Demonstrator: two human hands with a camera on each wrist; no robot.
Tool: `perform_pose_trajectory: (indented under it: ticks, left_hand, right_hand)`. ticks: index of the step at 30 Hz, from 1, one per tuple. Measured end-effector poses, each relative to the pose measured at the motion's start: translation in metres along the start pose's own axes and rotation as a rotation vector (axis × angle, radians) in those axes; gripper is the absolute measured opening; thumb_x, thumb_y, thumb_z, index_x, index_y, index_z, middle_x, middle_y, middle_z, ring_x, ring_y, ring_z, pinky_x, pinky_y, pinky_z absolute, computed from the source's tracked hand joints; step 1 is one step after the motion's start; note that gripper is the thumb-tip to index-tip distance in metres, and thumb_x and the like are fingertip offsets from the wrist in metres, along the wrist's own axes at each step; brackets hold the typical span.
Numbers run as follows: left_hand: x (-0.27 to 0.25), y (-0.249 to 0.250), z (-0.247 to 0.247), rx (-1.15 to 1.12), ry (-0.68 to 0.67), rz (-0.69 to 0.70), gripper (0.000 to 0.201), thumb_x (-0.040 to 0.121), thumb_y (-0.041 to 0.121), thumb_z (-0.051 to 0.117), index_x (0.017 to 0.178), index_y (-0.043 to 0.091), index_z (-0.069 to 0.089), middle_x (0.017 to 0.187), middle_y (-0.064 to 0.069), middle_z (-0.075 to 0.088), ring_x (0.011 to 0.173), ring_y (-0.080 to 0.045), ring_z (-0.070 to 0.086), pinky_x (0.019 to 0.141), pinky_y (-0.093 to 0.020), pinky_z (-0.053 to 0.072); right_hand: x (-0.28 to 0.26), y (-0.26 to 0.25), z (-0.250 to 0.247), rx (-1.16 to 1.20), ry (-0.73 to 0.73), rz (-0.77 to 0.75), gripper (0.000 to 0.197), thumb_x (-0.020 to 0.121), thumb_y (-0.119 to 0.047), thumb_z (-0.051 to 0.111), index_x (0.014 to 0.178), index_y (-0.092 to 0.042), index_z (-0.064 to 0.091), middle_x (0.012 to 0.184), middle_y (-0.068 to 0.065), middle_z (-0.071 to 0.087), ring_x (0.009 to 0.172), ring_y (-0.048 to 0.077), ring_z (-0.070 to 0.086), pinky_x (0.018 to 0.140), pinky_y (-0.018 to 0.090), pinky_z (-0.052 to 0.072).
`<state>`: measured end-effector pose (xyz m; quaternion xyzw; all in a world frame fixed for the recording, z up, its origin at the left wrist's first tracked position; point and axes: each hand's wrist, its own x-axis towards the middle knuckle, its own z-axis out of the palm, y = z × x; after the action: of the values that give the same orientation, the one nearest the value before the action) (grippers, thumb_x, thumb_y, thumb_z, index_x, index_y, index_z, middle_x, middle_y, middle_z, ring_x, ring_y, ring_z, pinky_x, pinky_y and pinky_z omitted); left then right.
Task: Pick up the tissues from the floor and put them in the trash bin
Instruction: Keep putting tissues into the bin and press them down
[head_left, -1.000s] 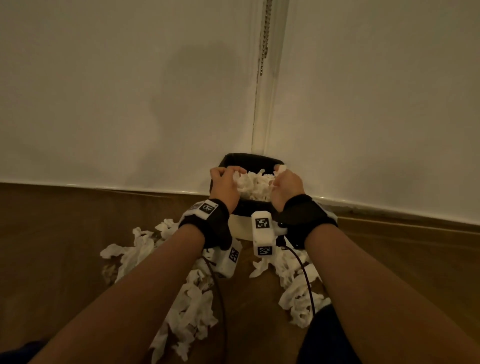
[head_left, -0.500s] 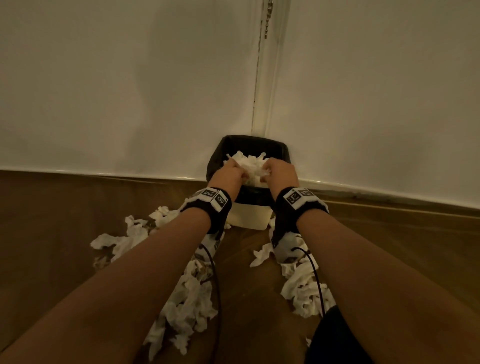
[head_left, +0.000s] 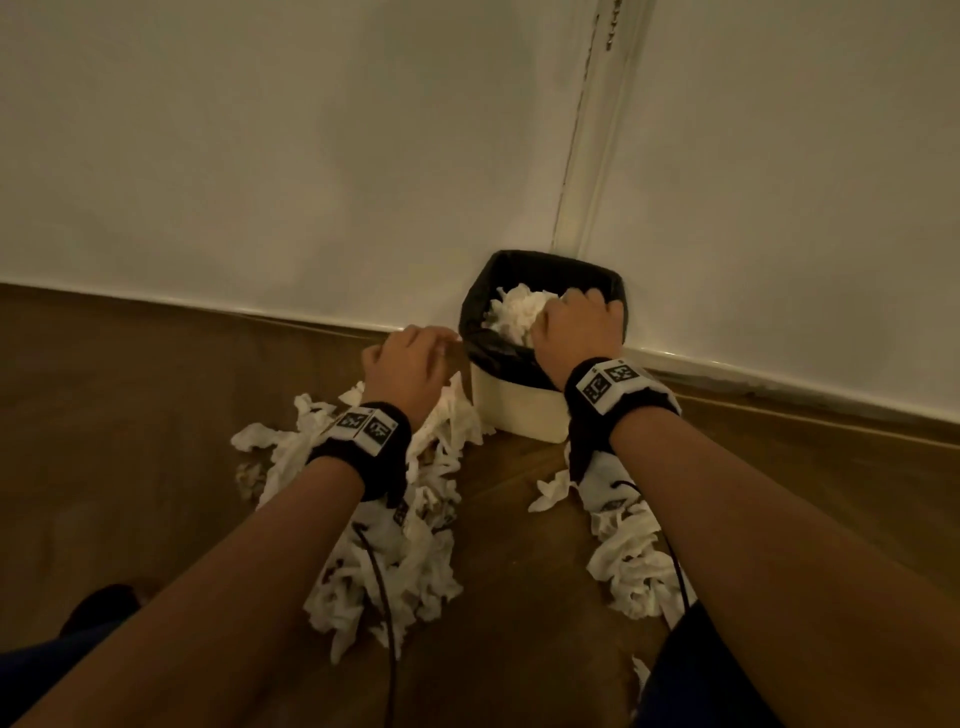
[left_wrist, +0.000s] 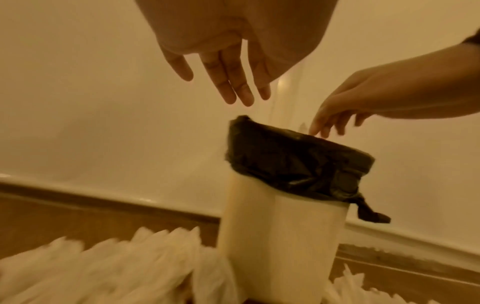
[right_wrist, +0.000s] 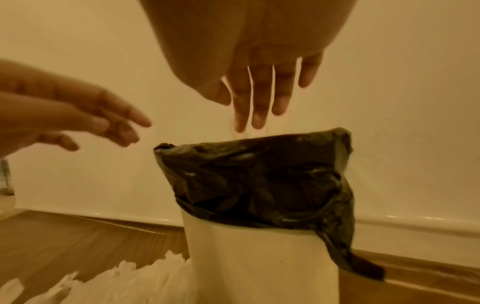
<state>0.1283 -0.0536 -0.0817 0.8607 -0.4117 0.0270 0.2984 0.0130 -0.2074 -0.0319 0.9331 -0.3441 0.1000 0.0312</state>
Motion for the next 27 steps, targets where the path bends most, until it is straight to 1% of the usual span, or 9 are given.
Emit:
perform_pose_trajectory:
  ticks: [2, 5, 7, 13, 16, 18, 21, 24, 27]
  left_hand:
    - [-0.014, -0.018, -0.007, -0.027, -0.02, -0.095, 0.028, 0.097, 0.024, 0.034, 0.115, 0.032, 0.054, 0.101, 0.009, 0.061, 0.104, -0.017, 0.054, 0.096, -0.038, 0.027]
    - [-0.036, -0.044, -0.016, -0.083, -0.081, -0.212, 0.033, 0.095, 0.014, 0.032, 0.115, 0.029, 0.054, 0.076, 0.012, 0.061, 0.074, -0.016, 0.06, 0.097, -0.043, 0.04]
    - [-0.051, -0.059, -0.02, -0.071, -0.101, -0.286, 0.034, 0.094, 0.012, 0.032, 0.114, 0.028, 0.054, 0.075, 0.013, 0.061, 0.068, -0.016, 0.058, 0.093, -0.042, 0.044]
    - [-0.081, -0.101, -0.02, -0.08, -0.192, -0.412, 0.032, 0.093, 0.01, 0.034, 0.11, 0.025, 0.057, 0.095, 0.005, 0.063, 0.084, -0.02, 0.059, 0.077, -0.034, 0.049]
    - [-0.096, -0.12, -0.017, -0.03, -0.238, -0.447, 0.03, 0.095, 0.013, 0.035, 0.11, 0.024, 0.059, 0.109, -0.003, 0.059, 0.094, -0.023, 0.058, 0.087, -0.041, 0.048]
    - [-0.104, -0.128, -0.014, -0.006, -0.253, -0.479, 0.028, 0.096, 0.016, 0.037, 0.109, 0.025, 0.059, 0.111, -0.004, 0.057, 0.095, -0.025, 0.059, 0.09, -0.042, 0.047]
    - [-0.112, -0.134, -0.01, 0.028, -0.266, -0.493, 0.026, 0.094, 0.017, 0.039, 0.109, 0.026, 0.059, 0.111, -0.003, 0.058, 0.102, -0.025, 0.056, 0.095, -0.044, 0.043]
    - [-0.118, -0.135, -0.007, 0.1, -0.24, -0.475, 0.023, 0.092, 0.019, 0.045, 0.109, 0.027, 0.058, 0.115, 0.0, 0.058, 0.11, -0.023, 0.051, 0.099, -0.044, 0.04]
    - [-0.122, -0.132, -0.001, 0.192, -0.173, -0.45, 0.023, 0.089, 0.024, 0.052, 0.112, 0.026, 0.051, 0.123, 0.001, 0.05, 0.119, -0.023, 0.043, 0.102, -0.039, 0.034]
  right_hand:
    - [-0.005, -0.018, -0.005, 0.052, 0.062, -0.046, 0.036, 0.096, -0.031, 0.036, 0.107, -0.008, 0.063, 0.113, 0.011, 0.059, 0.112, 0.03, 0.048, 0.094, 0.044, 0.036]
    - [-0.013, -0.05, -0.005, 0.169, 0.081, -0.138, 0.033, 0.096, -0.029, 0.036, 0.097, -0.009, 0.063, 0.102, 0.011, 0.062, 0.103, 0.028, 0.052, 0.084, 0.039, 0.041]
    - [-0.019, -0.072, -0.001, 0.224, 0.055, -0.2, 0.031, 0.096, -0.026, 0.035, 0.1, -0.011, 0.062, 0.101, 0.009, 0.062, 0.101, 0.027, 0.053, 0.08, 0.037, 0.042]
    - [-0.025, -0.112, 0.016, 0.354, -0.301, -0.224, 0.025, 0.094, -0.02, 0.038, 0.108, -0.019, 0.06, 0.108, 0.007, 0.064, 0.095, 0.026, 0.06, 0.08, 0.035, 0.051]
    - [-0.028, -0.123, 0.031, 0.331, -0.455, -0.199, 0.024, 0.094, -0.021, 0.041, 0.112, -0.019, 0.057, 0.108, 0.008, 0.065, 0.095, 0.025, 0.062, 0.081, 0.035, 0.052]
    - [-0.029, -0.128, 0.042, 0.3, -0.543, -0.177, 0.029, 0.095, -0.02, 0.041, 0.121, -0.015, 0.054, 0.116, 0.011, 0.064, 0.105, 0.026, 0.06, 0.091, 0.039, 0.049]
    - [-0.032, -0.135, 0.063, 0.209, -0.629, -0.223, 0.038, 0.097, -0.021, 0.041, 0.132, -0.012, 0.05, 0.136, 0.01, 0.051, 0.124, 0.025, 0.048, 0.108, 0.042, 0.036]
    - [-0.035, -0.142, 0.083, 0.248, -0.733, -0.25, 0.03, 0.092, -0.007, 0.048, 0.117, -0.017, 0.064, 0.137, 0.008, 0.05, 0.121, 0.025, 0.05, 0.096, 0.029, 0.042]
    - [-0.045, -0.154, 0.105, 0.231, -0.748, -0.282, 0.041, 0.089, 0.0, 0.052, 0.121, -0.024, 0.061, 0.145, 0.007, 0.034, 0.126, 0.029, 0.045, 0.094, 0.03, 0.044]
